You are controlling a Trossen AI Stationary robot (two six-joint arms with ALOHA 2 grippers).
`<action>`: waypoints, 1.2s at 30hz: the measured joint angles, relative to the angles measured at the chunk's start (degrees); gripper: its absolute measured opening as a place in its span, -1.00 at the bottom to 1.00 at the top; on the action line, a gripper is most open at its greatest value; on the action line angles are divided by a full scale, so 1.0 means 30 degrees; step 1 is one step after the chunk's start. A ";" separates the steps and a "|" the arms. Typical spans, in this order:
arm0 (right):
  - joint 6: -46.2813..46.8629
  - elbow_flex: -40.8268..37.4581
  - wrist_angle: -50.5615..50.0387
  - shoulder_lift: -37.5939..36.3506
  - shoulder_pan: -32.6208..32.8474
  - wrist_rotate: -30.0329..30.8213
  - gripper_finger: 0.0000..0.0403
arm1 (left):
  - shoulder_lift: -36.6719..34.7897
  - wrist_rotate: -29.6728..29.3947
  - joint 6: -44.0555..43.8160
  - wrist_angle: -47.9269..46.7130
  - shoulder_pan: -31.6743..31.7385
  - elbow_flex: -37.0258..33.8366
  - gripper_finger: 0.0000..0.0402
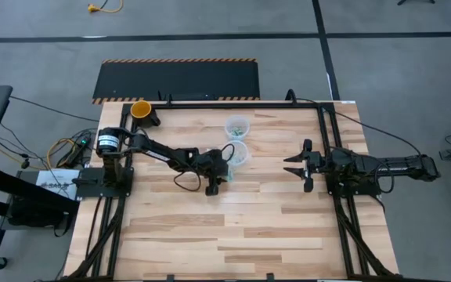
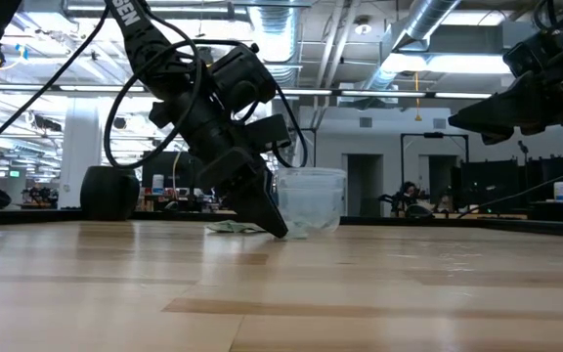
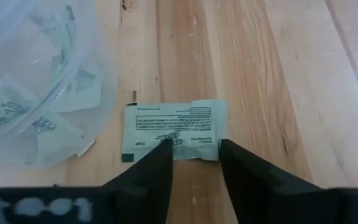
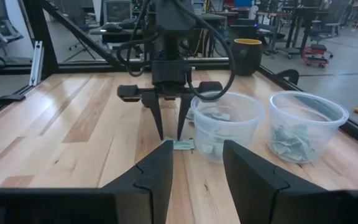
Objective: Pick and place items into bin
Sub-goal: Put the green stevia packet into the bottom transparent bin
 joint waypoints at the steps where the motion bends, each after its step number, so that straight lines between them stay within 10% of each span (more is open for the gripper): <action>1: 0.0001 -0.0003 -0.0004 -0.0002 -0.0002 0.0000 -0.34 | 0.0000 0.0004 0.0035 0.0000 -0.0007 0.0000 -0.44; 13: -0.0002 0.0000 0.0003 -0.0002 0.0003 0.0000 -0.34 | 0.0007 -0.0026 0.0763 0.0158 -0.0021 -0.0012 -0.87; 36: 0.0005 -0.0007 -0.0004 0.0000 0.0002 0.0000 -0.34 | -0.0147 -0.1014 0.1870 0.0531 -0.0132 -0.0036 -0.90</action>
